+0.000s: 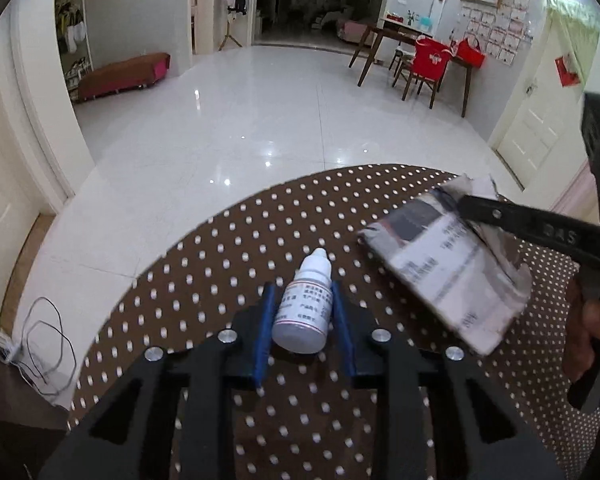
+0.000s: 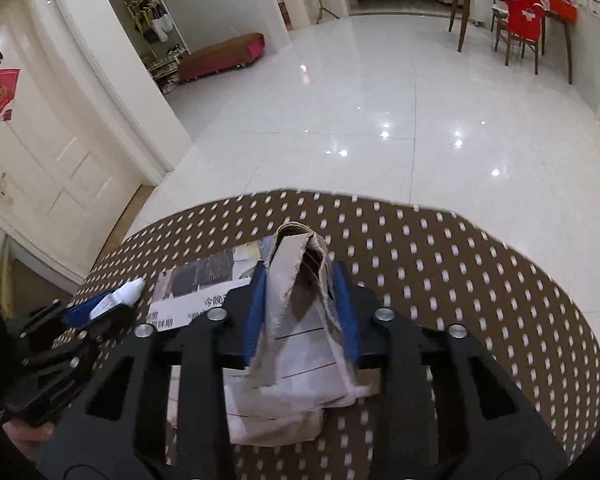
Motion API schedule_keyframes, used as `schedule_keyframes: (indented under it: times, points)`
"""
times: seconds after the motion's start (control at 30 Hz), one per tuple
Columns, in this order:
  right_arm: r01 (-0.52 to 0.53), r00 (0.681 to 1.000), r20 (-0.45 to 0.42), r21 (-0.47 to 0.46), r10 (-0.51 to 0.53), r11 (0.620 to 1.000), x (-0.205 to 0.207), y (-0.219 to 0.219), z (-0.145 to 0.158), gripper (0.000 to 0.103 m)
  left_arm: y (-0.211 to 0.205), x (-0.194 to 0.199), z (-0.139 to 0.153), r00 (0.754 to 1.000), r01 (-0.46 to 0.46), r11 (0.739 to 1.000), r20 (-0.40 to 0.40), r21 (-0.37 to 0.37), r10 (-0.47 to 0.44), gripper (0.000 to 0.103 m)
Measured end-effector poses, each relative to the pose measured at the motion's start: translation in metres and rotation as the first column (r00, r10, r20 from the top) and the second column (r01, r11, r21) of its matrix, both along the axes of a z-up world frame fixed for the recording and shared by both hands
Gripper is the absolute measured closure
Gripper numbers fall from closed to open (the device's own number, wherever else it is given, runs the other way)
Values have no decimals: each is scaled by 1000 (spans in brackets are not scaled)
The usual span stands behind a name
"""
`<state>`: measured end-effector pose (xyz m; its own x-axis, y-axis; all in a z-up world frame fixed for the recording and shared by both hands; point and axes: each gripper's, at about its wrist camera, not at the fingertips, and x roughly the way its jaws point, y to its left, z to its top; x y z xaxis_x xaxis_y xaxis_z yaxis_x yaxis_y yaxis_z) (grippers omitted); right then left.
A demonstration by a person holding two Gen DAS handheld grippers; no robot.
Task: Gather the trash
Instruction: 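Grasp the white bottle with the left tool while the right tool grasps the folded beige paper, then carry the white bottle and beige paper over the blue bucket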
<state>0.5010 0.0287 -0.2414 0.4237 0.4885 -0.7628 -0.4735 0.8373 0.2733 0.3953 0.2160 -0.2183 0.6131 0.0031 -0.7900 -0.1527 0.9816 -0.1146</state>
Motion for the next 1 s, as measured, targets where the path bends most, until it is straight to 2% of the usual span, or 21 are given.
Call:
schedule_keyframes:
  times: [0.13,0.3,0.5,0.73,0.9,1.0]
  points:
    - [23,1000,14,24,-24,999,-24,-31,11,73,-7,-22,2,1000,-24,998,17,-55,25,77]
    - [90,995,40,61,-93,994,-57,-87,28,73,-29,-46,13,999,-16,996,40,-84,19,79]
    - [180,979,80,105,-189,978,-103,-155,52,73,-73,-72,28,997,46,995,61,-92,-41,80]
    - [253,959,98,134,-267,958,-139,-212,62,73,-111,-89,34,994,97,991,68,-90,-91,80]
    - [313,938,103,154,-330,937,-156,-246,68,73,-156,-94,53,980,178,981,106,-77,-170,80]
    - [362,919,106,162,-381,918,-169,-275,70,73,-190,-96,64,963,246,967,130,-73,-235,80]
